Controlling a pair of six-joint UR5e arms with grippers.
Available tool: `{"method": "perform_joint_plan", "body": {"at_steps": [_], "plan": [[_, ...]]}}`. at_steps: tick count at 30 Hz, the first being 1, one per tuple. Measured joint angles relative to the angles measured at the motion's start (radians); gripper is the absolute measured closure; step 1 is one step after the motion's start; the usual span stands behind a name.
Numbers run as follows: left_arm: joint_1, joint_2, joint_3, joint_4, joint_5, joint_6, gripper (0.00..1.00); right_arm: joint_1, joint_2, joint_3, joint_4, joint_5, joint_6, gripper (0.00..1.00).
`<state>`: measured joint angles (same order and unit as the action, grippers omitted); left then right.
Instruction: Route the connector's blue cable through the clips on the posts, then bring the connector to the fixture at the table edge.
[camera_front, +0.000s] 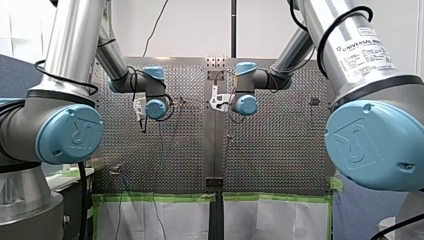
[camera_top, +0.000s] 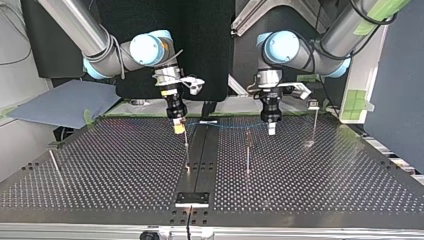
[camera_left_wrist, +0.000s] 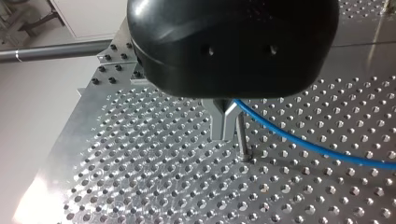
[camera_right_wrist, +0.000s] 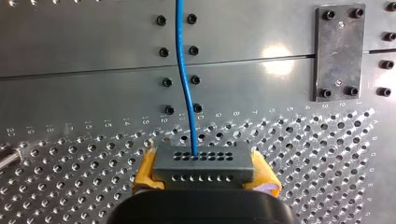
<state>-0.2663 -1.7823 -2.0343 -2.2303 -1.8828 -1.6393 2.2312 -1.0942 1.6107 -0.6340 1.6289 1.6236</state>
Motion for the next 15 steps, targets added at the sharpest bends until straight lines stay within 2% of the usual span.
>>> {"method": "perform_joint_plan", "body": {"at_steps": [9,15], "plan": [[0.02,-0.032,0.02,0.002,0.034,-0.014,1.0,0.0,0.001,-0.001,0.0,0.001,0.0,1.0],[0.027,-0.045,0.03,0.006,0.041,-0.016,1.0,-0.002,0.001,-0.002,-0.002,0.004,0.0,1.0]]}}
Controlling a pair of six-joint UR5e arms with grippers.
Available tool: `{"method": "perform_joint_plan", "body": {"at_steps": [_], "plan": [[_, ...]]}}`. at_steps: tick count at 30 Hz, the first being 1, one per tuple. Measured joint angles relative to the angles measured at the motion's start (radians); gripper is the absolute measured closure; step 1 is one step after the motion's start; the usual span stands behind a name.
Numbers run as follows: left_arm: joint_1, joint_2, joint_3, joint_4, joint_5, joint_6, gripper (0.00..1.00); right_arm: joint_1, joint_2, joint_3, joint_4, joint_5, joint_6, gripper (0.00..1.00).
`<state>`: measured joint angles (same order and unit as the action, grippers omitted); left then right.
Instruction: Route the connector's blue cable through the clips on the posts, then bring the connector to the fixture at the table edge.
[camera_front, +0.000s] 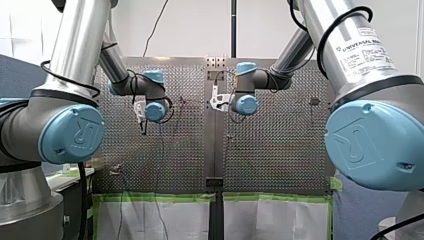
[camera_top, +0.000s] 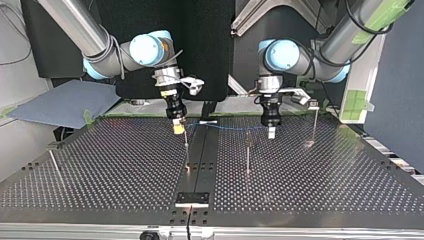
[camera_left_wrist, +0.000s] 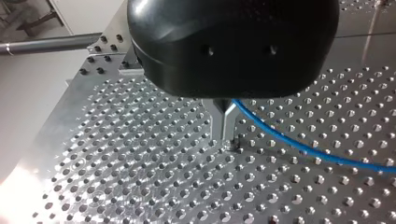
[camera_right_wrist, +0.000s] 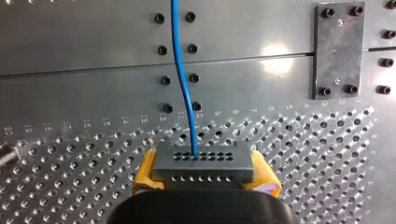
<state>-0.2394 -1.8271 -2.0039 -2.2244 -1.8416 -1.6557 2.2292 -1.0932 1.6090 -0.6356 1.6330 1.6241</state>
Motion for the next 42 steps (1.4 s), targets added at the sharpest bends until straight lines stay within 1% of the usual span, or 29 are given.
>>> {"method": "perform_joint_plan", "body": {"at_steps": [4,13,20,23,30,36,42], "plan": [[0.01,-0.001,0.01,-0.001,0.011,-0.005,1.0,-0.003,0.0,0.0,-0.001,0.001,0.0,1.0],[0.032,-0.002,0.019,-0.004,0.043,-0.011,1.0,-0.017,0.001,0.0,-0.001,0.001,0.0,1.0],[0.045,-0.002,0.04,-0.019,0.063,-0.012,1.0,-0.027,0.001,0.0,-0.001,0.001,0.0,1.0],[0.049,-0.009,0.048,-0.025,0.071,-0.014,1.0,-0.031,0.002,-0.002,-0.001,0.001,0.0,1.0],[0.053,-0.05,0.078,-0.048,0.086,-0.016,1.0,-0.045,0.002,-0.008,-0.001,-0.002,0.0,1.0],[0.057,-0.055,0.096,-0.051,0.088,-0.024,1.0,-0.052,0.003,-0.01,-0.004,-0.003,0.001,1.0],[0.072,-0.055,0.111,-0.051,0.102,-0.041,1.0,-0.069,0.004,-0.019,-0.005,-0.005,0.0,1.0]]}}
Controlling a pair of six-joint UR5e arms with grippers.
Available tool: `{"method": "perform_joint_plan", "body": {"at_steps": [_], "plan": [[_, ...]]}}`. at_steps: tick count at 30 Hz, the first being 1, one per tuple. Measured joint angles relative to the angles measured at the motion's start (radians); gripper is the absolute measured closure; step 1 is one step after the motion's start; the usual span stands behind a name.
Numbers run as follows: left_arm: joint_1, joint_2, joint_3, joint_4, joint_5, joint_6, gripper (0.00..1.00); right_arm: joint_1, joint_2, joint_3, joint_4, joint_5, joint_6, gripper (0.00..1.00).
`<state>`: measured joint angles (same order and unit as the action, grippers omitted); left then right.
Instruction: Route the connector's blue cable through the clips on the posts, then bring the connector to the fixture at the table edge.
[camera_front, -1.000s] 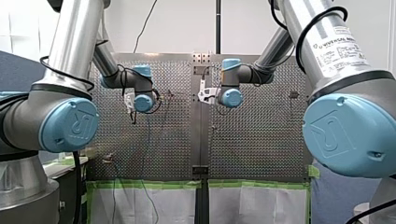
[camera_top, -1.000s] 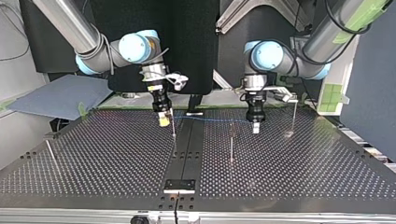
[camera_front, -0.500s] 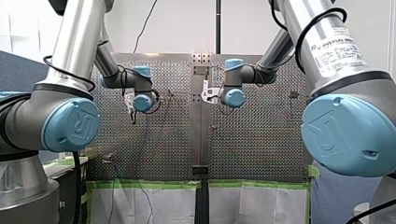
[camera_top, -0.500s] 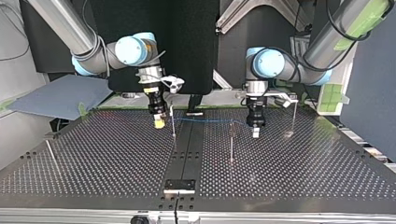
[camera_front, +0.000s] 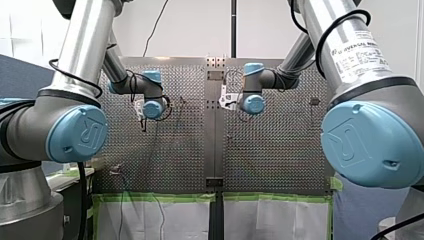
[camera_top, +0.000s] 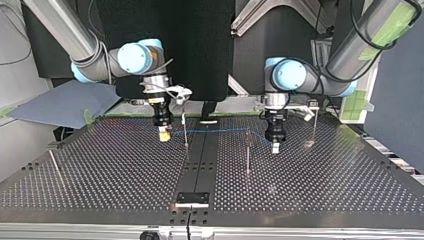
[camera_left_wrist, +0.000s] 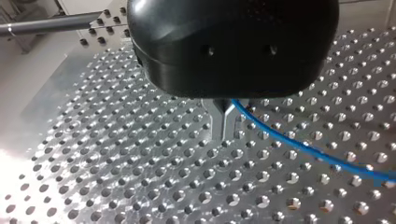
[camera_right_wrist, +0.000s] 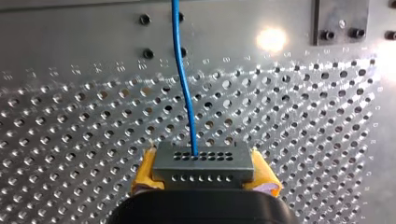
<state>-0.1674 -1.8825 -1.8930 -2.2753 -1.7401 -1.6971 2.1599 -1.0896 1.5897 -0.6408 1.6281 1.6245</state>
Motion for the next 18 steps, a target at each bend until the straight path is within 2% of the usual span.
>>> {"method": "perform_joint_plan", "body": {"at_steps": [18], "plan": [[0.021,0.0,0.013,-0.008,0.029,-0.007,1.0,-0.043,0.006,-0.02,0.002,-0.013,0.006,1.0]]}}
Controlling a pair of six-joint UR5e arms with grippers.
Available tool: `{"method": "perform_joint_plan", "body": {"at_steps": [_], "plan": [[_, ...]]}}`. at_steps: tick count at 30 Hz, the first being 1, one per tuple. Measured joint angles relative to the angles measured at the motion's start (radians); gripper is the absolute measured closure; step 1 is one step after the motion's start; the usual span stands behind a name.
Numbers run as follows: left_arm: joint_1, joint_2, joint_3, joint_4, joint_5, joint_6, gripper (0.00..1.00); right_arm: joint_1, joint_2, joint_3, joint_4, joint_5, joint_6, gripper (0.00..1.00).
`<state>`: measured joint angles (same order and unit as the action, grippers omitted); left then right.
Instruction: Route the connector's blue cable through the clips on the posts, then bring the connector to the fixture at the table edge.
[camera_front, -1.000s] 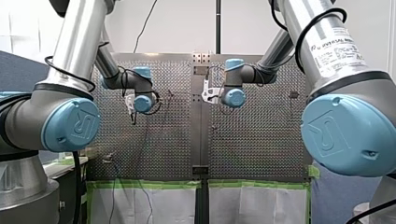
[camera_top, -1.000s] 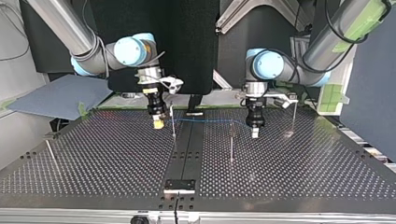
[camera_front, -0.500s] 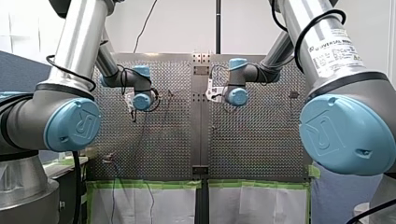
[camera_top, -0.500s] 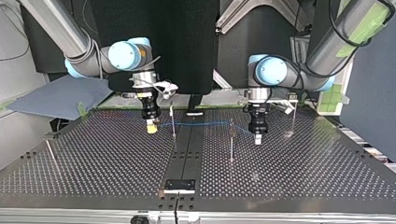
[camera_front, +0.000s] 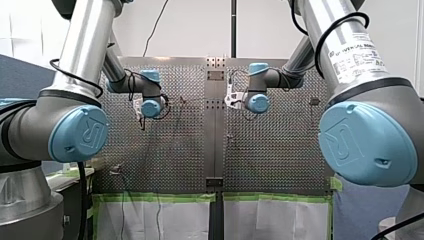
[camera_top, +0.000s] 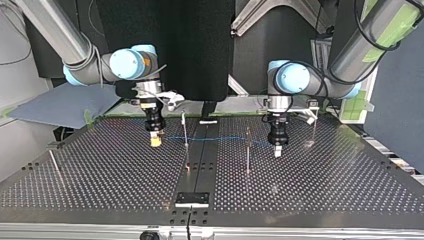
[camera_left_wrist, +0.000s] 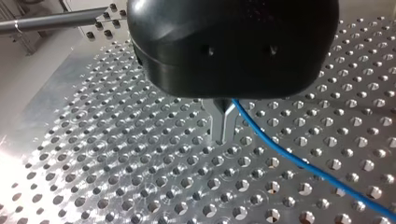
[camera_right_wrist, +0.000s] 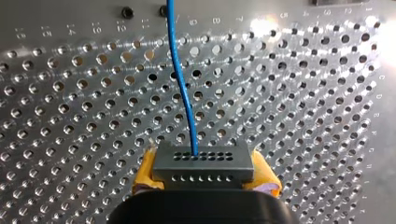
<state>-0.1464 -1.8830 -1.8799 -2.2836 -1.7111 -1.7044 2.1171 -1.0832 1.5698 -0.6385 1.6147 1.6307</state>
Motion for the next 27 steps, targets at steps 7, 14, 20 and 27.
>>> {"method": "perform_joint_plan", "body": {"at_steps": [7,14,20,27], "plan": [[-0.001,0.0,-0.002,-0.017,-0.006,0.004,0.85,-0.003,0.001,0.0,0.001,-0.001,0.0,1.0],[0.0,0.0,-0.015,-0.051,-0.057,0.0,0.73,-0.004,0.002,0.0,0.004,-0.005,0.0,1.0],[0.002,0.0,-0.018,-0.05,-0.045,-0.031,0.31,-0.005,0.002,0.0,0.006,-0.005,0.0,1.0],[0.008,0.0,-0.019,-0.048,0.016,-0.091,0.0,-0.005,0.003,0.0,0.01,-0.006,0.0,1.0]]}}
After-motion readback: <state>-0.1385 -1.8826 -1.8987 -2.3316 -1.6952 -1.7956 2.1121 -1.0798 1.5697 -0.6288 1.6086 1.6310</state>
